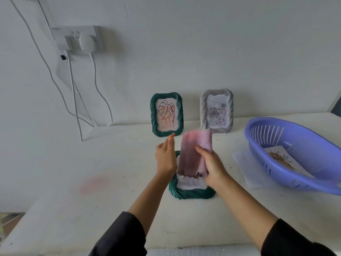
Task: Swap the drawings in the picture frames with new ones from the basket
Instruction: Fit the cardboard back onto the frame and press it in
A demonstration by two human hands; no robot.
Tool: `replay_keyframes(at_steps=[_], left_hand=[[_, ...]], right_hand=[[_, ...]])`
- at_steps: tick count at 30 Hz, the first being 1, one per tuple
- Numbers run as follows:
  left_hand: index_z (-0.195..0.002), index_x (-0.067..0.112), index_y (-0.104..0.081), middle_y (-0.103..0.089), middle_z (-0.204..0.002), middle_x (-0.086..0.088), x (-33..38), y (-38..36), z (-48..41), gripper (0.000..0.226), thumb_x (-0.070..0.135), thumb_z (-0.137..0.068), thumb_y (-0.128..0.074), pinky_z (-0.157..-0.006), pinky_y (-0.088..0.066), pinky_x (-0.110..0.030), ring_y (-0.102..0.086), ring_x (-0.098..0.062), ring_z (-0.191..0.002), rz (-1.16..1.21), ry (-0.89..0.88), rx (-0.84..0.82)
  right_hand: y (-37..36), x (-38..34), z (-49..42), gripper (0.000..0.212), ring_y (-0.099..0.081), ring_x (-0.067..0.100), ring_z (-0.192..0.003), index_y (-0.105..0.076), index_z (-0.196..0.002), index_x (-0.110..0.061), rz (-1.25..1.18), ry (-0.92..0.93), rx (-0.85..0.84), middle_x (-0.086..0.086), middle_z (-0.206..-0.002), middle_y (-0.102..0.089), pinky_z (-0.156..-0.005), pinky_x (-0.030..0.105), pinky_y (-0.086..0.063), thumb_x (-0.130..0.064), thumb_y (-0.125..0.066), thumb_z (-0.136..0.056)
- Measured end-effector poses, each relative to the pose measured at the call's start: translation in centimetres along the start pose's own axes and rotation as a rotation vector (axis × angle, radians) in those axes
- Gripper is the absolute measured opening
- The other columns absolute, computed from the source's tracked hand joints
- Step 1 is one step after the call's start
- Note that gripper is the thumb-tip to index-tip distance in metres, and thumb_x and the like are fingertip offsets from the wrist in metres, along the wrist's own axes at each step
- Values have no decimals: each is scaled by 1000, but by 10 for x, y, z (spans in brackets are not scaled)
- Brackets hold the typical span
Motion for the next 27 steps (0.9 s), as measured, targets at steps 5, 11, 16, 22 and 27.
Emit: replay_keyframes(at_steps=[5, 11, 16, 22, 27], left_hand=[[-144, 27, -32, -37, -147, -6, -53, 11, -1, 47, 35, -99, -36, -113, -26, -40, -30, -28, -136, -715, 17, -111], [-146, 30, -28, -32, -153, 5, -72, 5, -3, 46, 36, -101, -27, -119, -15, -37, -22, -24, -142, -902, -101, -165], [-146, 32, -29, -30, -154, 7, -74, 7, -3, 45, 35, -101, -24, -118, -15, -34, -22, -23, -143, -901, -121, -164], [-146, 31, -27, -29, -154, 6, -75, 7, -5, 45, 32, -101, -23, -118, -15, -34, -22, -23, -142, -945, -125, -174], [-147, 31, -26, -27, -155, 6, -74, 8, -4, 45, 32, -101, -23, -118, -14, -34, -20, -23, -143, -939, -121, -186]], right_hand=[[20, -32, -16, 26, -56, 22, -93, -56, -117, -6, 765, 402, 164, 4, -100, -59, -75, 26, -42, -11, -49, -92], [28, 2, -43, 53, -42, 19, -134, -43, -138, -18, 1515, 501, -132, 2, -145, -44, -112, 30, -32, 4, -43, -90], [29, 27, -41, 57, -35, 15, -138, -47, -136, -20, 1616, 620, -352, -2, -145, -44, -119, 33, -20, 8, -43, -86], [61, 18, -9, 56, -37, 5, -135, -51, -133, -23, 1614, 619, -690, -8, -142, -47, -117, 20, -18, 6, -41, -86], [52, 1, -37, 49, -36, 11, -136, -52, -131, -25, 1630, 643, -382, -7, -142, -47, -113, 20, -17, 3, -40, -93]])
Point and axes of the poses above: each hand's wrist, its own z-axis away from the middle knuckle, its own y-axis out of the back of the hand, x = y × z, the point moved 1 cm from there along -z, towards the middle knuckle
